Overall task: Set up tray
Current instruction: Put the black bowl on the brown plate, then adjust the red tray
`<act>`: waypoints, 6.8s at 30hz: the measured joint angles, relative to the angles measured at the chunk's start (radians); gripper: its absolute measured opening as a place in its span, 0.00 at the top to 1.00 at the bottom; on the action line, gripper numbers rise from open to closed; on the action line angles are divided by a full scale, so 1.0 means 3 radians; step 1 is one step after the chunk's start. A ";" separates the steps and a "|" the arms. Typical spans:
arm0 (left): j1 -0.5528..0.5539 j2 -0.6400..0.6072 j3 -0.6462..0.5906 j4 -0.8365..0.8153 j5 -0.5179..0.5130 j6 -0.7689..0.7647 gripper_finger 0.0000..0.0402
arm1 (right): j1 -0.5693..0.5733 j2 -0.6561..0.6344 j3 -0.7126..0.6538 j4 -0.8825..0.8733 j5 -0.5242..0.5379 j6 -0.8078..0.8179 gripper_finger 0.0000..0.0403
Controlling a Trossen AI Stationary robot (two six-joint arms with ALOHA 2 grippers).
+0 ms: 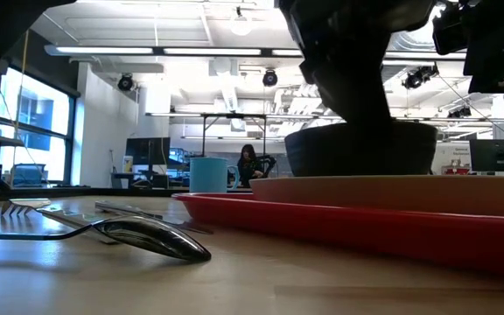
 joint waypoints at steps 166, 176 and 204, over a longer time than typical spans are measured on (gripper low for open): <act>0.1508 0.0121 -0.0394 -0.0391 0.0144 -0.2001 0.54 | 0.0006 0.0000 -0.0001 0.0146 0.0268 -0.0430 0.66; 0.1556 0.0118 -0.0454 -0.0473 0.0196 -0.2106 0.77 | 0.0007 -0.0006 -0.0001 0.0111 0.0250 -0.0423 0.66; 0.1598 0.0122 -0.0464 -0.1161 0.0263 -0.2819 0.76 | 0.0007 -0.0006 -0.0001 0.0136 0.0319 -0.0512 0.66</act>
